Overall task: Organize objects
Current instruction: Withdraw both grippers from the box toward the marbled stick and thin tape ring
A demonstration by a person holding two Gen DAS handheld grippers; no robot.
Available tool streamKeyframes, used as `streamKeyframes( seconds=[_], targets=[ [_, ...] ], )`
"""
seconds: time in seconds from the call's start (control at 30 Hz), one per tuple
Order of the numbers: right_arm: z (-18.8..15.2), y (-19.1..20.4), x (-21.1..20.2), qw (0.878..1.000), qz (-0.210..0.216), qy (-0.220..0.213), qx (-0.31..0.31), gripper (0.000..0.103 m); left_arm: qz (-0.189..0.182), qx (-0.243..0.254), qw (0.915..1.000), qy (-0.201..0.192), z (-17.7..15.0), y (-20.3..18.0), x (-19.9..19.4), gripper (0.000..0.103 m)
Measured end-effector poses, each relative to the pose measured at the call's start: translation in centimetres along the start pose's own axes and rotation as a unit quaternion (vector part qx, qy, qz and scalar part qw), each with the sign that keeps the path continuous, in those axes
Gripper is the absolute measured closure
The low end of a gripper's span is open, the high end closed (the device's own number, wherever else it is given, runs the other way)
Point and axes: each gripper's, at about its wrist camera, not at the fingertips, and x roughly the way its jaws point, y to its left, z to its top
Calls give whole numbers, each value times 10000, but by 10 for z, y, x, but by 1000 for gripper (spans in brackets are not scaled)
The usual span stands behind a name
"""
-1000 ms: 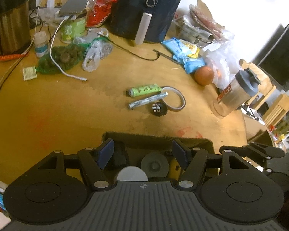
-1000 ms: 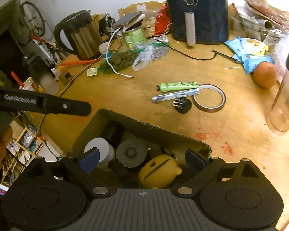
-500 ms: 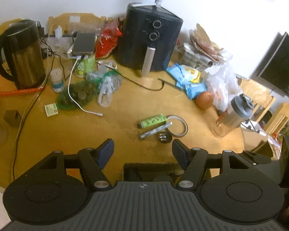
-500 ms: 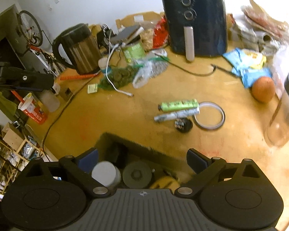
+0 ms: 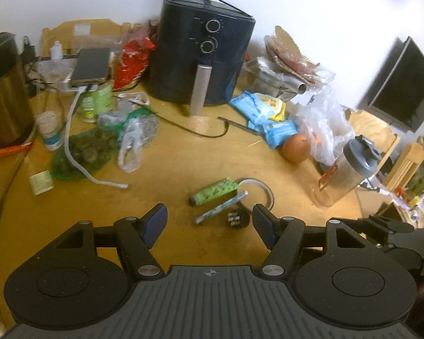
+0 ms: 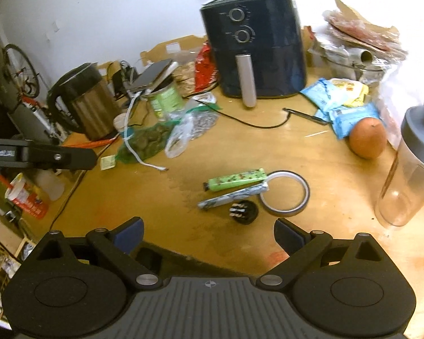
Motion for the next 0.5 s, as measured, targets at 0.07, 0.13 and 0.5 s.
streamKeyframes(
  seconds=[0.07, 0.13, 0.5],
  targets=[
    [-1, -7, 5, 9999, -97, -20, 25, 3, -159, 33, 9999, 25, 2, 2, 14, 37],
    [-1, -14, 12, 9997, -247, 47, 49, 3, -270, 82, 9996, 3, 1, 2, 26, 37],
    [14, -61, 26, 9961, -843, 94, 254, 0, -434, 118, 9986, 267, 9, -5, 49, 37]
  ],
)
